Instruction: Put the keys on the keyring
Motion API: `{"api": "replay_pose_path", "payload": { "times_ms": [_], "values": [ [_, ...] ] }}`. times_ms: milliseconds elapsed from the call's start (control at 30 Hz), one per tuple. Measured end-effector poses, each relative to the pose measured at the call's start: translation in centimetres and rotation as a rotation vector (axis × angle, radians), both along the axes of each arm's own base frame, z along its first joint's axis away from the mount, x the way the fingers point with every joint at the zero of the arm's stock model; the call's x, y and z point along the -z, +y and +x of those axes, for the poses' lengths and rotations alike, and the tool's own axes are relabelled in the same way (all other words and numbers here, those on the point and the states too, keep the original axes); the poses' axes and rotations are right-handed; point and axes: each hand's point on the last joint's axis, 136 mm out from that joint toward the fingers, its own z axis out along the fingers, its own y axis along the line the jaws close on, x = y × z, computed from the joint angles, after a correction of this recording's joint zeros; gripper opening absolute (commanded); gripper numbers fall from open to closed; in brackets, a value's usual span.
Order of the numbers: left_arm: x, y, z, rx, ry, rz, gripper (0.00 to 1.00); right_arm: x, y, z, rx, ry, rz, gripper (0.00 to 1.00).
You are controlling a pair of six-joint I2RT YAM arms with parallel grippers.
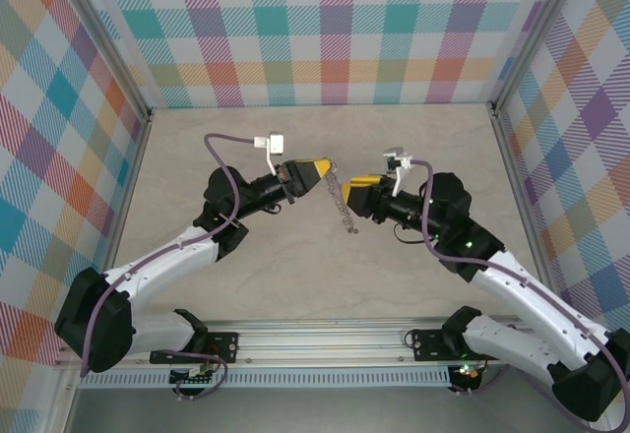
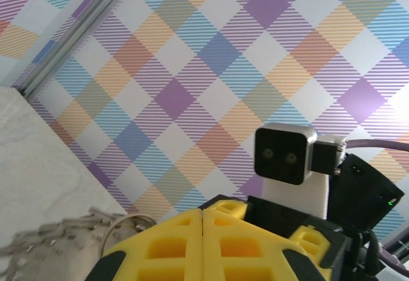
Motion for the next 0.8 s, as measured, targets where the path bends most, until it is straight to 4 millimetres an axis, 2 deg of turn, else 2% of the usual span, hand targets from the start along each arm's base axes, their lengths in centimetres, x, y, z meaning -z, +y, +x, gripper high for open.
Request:
{"api": "replay_pose_path", "payload": {
  "times_ms": [400,800],
  "values": [
    [-0.3,-0.1,-0.5,0.03,-0.001,-0.01,0.0,-2.4,0.2,1.6,0.002,-0.01,0.125,0.38],
    [-0.3,-0.2,-0.7,0.043,0.0,-0.009,0.0,-2.0,1.6,1.9,-0.065,0.04,0.161,0.29]
  ]
}}
